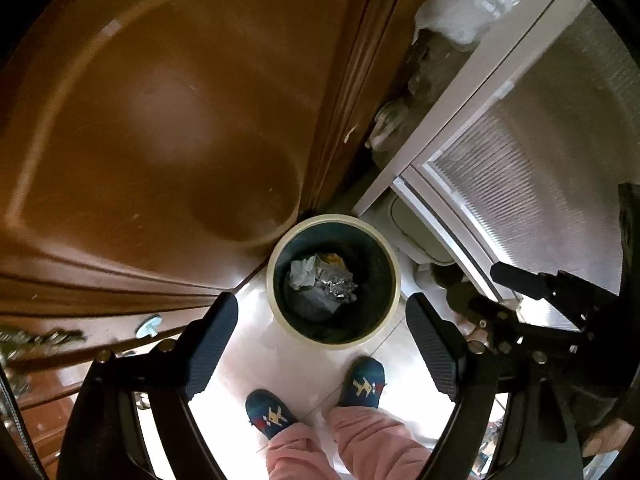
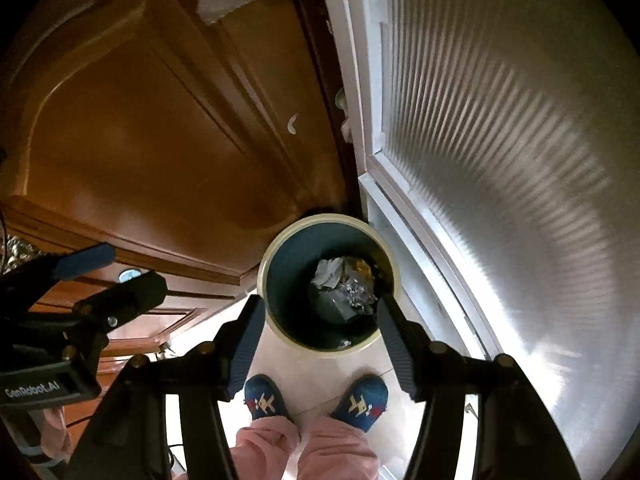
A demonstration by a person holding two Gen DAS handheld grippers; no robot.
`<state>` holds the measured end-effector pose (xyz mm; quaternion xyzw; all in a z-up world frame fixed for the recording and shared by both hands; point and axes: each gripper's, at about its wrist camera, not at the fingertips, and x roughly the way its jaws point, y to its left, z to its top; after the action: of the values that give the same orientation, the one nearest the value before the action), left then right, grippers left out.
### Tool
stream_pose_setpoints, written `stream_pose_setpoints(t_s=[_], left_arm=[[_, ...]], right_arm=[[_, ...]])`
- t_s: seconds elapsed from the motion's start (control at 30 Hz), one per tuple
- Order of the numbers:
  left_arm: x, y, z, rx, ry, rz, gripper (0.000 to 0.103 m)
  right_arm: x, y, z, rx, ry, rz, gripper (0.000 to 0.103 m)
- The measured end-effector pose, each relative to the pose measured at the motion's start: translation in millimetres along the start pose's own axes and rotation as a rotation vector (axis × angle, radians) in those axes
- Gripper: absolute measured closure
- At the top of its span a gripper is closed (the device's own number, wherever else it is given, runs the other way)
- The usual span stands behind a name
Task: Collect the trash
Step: 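Open both tools over the trash bin to drop tissue and foil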
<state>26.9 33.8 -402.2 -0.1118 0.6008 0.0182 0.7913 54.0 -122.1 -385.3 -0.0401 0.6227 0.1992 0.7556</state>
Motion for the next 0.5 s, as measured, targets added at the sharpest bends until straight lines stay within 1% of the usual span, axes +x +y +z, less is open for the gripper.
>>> stream_pose_setpoints(t_s=[0.07,0.2,0.3,0.4,0.43,0.5], left_arm=[[-10.0,-2.7,-1.9,0.004,-0.009,0.008,0.018],[-37.9,-7.5,-5.4,0.006,-0.024,0.0,0.018],[-65.5,-12.6,-8.2,0.013,-0.05,0.002,0.018],[-97.1,-18.0,-9.1,0.01,-0.077,-0.012,0.018],[-107.8,-19.8,-9.0,0.009,-0.087,-0.011,0.017],[-130.5,-21.7,-7.9,-0.001,-0.111,-0.022,0.012]], right_arm=[[-6.9,4.7,-3.8,-0.011,0.0,0.003,0.044],[-28.2,14.2,-7.8,-0.018,-0.001,0.013,0.044],[-51.4,23.3,-8.4,-0.033,-0.009,0.019,0.044],[-83.3,32.2,-9.6,-0.07,-0.026,0.017,0.044],[-91.7,34.1,-8.8,-0.083,-0.032,0.017,0.044],[-108.3,36.8,-8.1,-0.101,-0.046,0.013,0.044]])
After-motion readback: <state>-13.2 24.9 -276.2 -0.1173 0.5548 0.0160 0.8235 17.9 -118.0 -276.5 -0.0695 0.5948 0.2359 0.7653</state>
